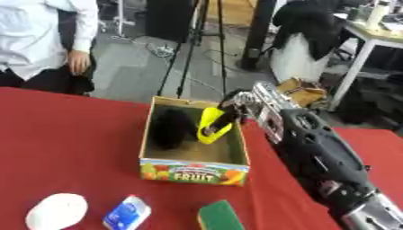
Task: Pick up objects on the table and place them in the box.
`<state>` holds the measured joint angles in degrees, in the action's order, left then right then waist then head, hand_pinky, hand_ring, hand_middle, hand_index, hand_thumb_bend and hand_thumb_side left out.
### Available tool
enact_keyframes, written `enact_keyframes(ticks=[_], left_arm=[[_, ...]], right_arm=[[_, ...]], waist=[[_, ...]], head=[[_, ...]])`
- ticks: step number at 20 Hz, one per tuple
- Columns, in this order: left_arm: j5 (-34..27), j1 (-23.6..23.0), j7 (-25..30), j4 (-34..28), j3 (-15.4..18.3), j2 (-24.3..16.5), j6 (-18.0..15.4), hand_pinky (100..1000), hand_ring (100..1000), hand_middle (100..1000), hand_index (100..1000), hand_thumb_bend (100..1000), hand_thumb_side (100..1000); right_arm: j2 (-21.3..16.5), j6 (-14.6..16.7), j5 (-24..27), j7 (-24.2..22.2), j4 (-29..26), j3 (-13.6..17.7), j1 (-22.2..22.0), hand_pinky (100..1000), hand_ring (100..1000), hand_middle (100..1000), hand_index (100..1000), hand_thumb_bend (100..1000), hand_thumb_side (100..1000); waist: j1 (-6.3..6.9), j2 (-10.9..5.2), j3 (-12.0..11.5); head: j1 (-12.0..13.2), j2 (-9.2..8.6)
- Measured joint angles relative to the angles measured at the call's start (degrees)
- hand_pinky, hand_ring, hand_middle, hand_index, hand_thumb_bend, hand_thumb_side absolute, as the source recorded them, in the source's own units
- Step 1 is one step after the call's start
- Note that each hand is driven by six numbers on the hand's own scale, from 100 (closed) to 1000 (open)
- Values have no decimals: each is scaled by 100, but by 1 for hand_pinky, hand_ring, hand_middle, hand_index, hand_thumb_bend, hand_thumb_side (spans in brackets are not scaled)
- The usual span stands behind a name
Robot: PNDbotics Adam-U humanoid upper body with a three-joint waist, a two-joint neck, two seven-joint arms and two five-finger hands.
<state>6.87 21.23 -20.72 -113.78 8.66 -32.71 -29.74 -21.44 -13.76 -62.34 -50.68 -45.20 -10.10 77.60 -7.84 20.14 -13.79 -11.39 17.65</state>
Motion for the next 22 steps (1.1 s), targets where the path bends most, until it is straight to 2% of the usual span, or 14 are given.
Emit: enact_keyframes(ticks=[4,10,15,18,22], left_arm=[[5,0,-2,0,-1,0,-2,927,951,806,863,100,983],[19,0,-3,0,-1,0,-3,928,951,807,864,100,983],[19,1,-4,0,-1,0,-4,928,952,807,864,100,982],[20,1,-5,0,-1,0,-5,929,952,807,864,100,981],[20,1,-5,0,-1,0,-5,929,952,807,864,100,981]], right_arm=[[-1,5,-39,124,-2,20,-3,849,964,997,1000,370,822],[-4,47,-46,368,-2,53,-6,881,994,1000,1000,441,923],[-4,35,-38,491,-3,55,-6,915,1000,1000,1000,489,947],[-4,7,-17,532,-3,57,-6,945,1000,1000,1000,563,939],[-4,-27,-1,514,-4,71,-5,957,1000,1000,1000,585,942]], waist=[[4,1,1],[14,1,18],[15,1,27],[15,1,27],[15,1,32]], head=[[-3,1],[-4,8],[-2,27],[-5,29],[-8,31]])
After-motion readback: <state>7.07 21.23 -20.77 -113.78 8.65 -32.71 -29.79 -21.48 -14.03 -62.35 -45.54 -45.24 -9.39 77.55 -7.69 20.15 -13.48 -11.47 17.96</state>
